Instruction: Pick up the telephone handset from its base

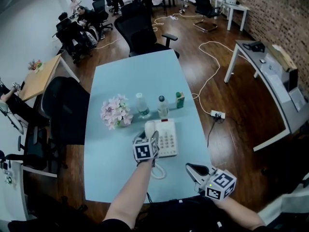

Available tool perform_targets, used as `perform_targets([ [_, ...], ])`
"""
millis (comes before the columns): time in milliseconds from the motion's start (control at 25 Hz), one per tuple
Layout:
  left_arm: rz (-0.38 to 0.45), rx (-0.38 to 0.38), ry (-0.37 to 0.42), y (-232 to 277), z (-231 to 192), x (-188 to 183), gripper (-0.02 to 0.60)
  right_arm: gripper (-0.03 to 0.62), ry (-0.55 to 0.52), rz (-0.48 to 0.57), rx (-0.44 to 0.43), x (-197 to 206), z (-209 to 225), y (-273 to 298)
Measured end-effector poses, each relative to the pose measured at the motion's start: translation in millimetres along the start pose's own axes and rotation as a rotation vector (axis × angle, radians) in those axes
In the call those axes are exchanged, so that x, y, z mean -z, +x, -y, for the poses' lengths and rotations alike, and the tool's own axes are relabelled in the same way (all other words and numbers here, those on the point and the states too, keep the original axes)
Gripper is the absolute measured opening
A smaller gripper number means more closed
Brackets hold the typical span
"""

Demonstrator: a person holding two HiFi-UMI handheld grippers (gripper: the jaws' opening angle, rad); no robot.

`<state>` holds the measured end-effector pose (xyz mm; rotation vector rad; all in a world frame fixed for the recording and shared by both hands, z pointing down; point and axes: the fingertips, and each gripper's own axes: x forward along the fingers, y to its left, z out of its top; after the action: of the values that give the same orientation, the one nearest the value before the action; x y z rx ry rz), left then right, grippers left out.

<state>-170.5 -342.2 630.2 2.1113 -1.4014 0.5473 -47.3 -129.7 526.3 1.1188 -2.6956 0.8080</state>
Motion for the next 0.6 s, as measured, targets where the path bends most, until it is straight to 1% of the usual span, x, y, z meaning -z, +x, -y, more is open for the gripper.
perform_targets([
  [120,0.049,-0.005,-0.023,-27.7,4.5,-5.7,0.241,0.015,-0.026,-0.006,-0.045,1.0,-9.8,-3.0],
  [280,0.129,-0.027,-0.049,-75.5,17.5,-10.5,0.239,0.015,-0.07,-0.028,-0.13,0.7,-18.5,-13.4],
  [440,0.211,-0.063,-0.086,-131.8,36.6,-3.7,0.239,0.015,-0.102,-0.045,-0.208,-0.4,-22.7,-33.8],
  [600,0.282,-0.096,-0.1,-186.1,62.0,10.3,0.239,0.015,-0.135,-0.062,-0.284,5.1,-28.1,-55.8],
])
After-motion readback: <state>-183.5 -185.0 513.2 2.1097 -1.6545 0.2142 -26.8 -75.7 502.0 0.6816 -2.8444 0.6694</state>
